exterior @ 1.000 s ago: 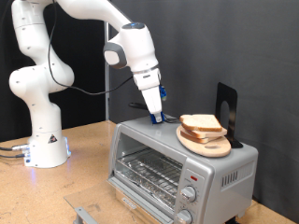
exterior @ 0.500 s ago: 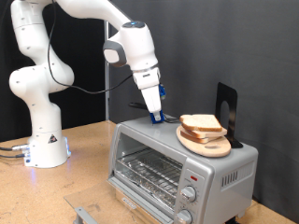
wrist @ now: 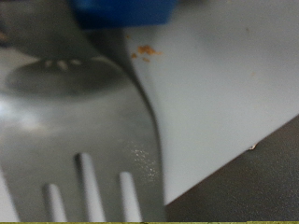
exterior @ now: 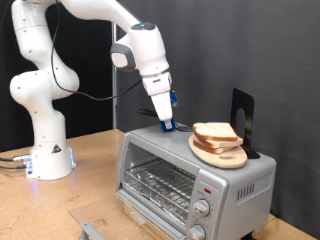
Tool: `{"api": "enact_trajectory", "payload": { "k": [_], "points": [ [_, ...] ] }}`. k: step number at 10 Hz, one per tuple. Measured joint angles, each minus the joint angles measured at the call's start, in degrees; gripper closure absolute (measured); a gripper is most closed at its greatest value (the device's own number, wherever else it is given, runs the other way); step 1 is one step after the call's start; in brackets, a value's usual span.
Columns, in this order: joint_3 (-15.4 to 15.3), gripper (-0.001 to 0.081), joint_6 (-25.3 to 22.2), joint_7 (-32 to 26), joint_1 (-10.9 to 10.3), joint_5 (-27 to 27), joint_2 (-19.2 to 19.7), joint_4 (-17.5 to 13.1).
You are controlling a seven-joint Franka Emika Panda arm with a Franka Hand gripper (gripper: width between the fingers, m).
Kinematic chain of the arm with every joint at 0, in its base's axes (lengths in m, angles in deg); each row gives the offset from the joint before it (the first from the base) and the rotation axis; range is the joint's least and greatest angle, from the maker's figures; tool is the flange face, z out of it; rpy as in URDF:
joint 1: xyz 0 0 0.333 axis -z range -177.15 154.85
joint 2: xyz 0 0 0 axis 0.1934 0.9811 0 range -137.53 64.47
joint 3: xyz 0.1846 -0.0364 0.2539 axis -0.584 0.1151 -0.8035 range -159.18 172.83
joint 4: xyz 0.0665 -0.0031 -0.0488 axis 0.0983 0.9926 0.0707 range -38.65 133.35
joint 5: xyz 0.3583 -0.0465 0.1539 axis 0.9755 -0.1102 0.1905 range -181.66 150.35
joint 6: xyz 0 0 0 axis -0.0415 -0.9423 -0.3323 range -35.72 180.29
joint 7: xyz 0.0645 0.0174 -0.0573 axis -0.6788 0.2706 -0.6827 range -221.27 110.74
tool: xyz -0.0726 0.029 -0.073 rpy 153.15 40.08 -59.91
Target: Make a piece of toast with the oven
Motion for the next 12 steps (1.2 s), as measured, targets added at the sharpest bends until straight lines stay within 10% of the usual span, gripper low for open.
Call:
{"api": "enact_trajectory", "payload": {
  "k": [3, 12],
  "points": [
    [0.0, 0.0323, 0.2, 0.3, 0.0, -0.1, 0.0, 0.0],
    [0.0, 0.0338, 0.3, 0.6, 0.2, -0.3, 0.1, 0.0]
  ]
}}
